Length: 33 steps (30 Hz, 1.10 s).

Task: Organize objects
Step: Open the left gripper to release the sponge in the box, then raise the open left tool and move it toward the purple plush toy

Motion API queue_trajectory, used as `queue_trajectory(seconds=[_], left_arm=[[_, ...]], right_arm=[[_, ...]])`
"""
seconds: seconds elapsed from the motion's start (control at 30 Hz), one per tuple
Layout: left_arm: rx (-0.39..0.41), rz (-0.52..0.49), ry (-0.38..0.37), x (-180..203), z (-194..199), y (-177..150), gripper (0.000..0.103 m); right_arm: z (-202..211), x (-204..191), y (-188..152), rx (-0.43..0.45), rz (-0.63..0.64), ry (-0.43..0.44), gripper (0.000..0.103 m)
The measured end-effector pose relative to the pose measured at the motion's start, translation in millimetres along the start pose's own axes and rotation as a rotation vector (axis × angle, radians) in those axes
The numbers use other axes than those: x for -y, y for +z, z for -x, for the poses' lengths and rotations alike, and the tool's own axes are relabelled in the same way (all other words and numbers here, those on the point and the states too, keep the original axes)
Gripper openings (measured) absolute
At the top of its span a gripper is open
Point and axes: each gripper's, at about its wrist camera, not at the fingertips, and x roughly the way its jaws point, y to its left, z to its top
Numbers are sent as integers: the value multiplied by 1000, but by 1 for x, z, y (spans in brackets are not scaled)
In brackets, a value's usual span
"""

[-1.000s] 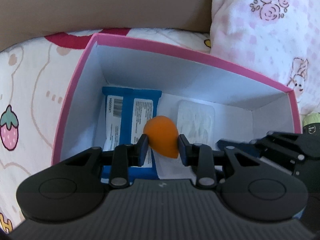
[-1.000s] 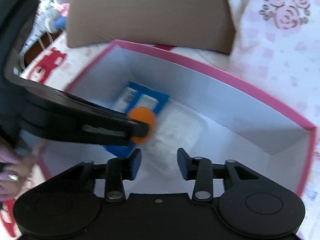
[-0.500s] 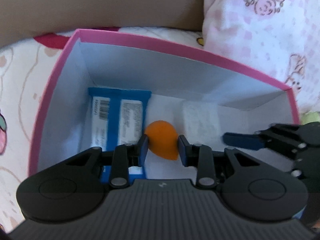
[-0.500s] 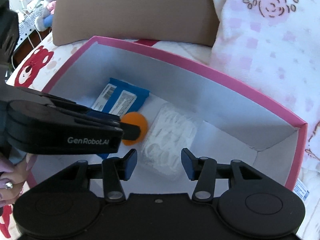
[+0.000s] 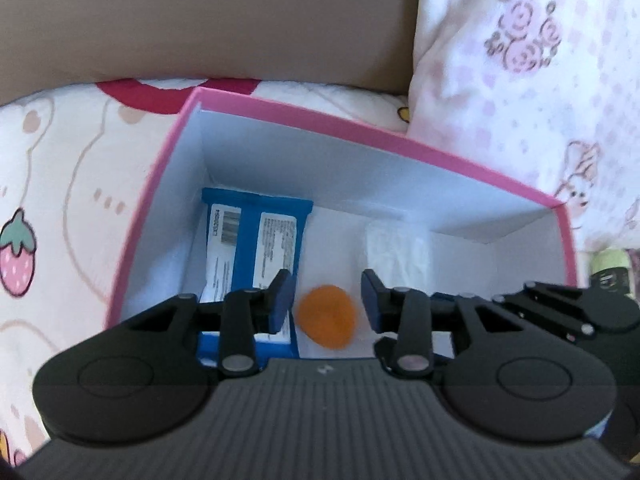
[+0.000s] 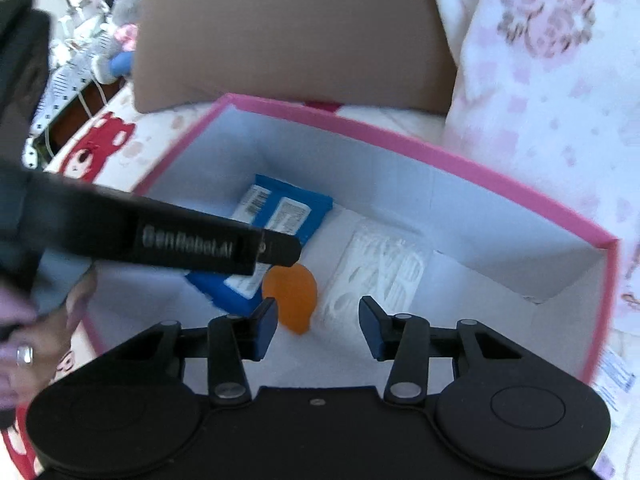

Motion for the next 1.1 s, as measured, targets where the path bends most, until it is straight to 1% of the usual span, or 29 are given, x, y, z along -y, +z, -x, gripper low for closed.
queue_trajectory(seconds=[0.1,0.17,0.23,0.43,0.53,0.57,0.63,0.7,0.77,0.83,0.93,1.0,1.1], left_arm=[[10,-7,17,10,18,-5,46],[14,-22,27,19,30,-8,51],[16,-41,33,28,48,-13,55],[12,-62,28,41,97,-29,64],[-4,-70,41,43,118,-35,64],[-3,-76,46,43,124,-38,65],[8,-96,52,44,139,-44,66],[15,-109,38,44,154,-51,67],[14,-115,18,43,166,-59,68],[11,-123,13,44,176,-68,69],[-9,-154,23,48,187,-80,69],[-7,-177,17,51,196,-86,69],[1,-193,12,57,209,-96,72]], right_arm=[[29,-4,-6,34,26,20,52],[48,-8,-10,54,49,15,54],[65,-11,-15,69,69,12,54],[109,-15,-28,103,65,23,55],[128,-21,-32,114,76,-4,58],[134,-22,-33,115,79,-12,60],[145,-26,-35,125,80,-33,67],[156,-28,-38,140,72,-42,78],[167,-30,-42,136,66,-33,79],[177,-34,-47,139,70,-27,79],[189,-42,-55,135,80,-48,80],[195,-45,-60,126,82,-60,80],[205,-48,-69,114,85,-81,80]])
